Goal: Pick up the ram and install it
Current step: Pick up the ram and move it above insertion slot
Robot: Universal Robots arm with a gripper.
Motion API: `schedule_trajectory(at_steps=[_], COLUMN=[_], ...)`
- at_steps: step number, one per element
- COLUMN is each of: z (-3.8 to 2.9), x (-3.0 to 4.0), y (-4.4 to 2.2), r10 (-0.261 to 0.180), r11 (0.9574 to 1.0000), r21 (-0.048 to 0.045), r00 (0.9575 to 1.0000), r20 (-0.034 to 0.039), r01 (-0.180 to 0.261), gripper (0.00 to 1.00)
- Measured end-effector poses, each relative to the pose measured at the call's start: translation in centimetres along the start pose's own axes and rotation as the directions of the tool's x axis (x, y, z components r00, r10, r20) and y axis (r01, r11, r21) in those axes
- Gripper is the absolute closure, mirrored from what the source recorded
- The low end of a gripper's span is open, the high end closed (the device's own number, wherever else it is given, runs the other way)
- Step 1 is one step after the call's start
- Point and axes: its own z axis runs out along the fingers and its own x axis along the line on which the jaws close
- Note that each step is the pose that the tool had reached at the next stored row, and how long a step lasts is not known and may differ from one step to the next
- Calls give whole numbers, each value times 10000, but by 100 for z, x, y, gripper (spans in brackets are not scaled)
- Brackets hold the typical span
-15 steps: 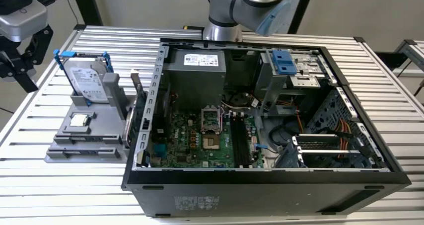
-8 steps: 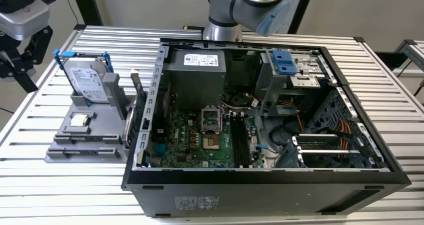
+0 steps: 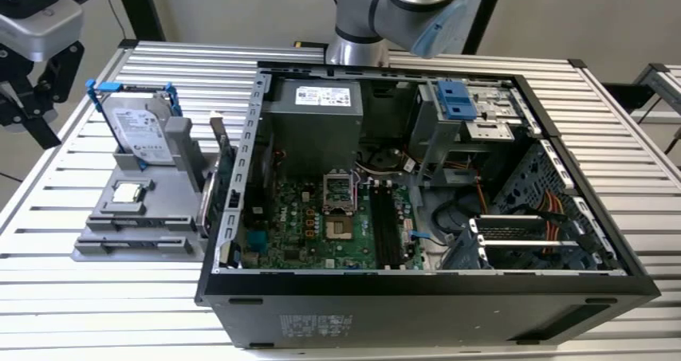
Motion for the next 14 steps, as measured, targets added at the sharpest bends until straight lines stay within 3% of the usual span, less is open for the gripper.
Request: schedule_trajectory(at_steps=[14], z=[0], x=[0], y=[0], r10=[-778], r11=[9970], r21=[-1], r00=[9970], r20=[-39], r01=[778], gripper=[100])
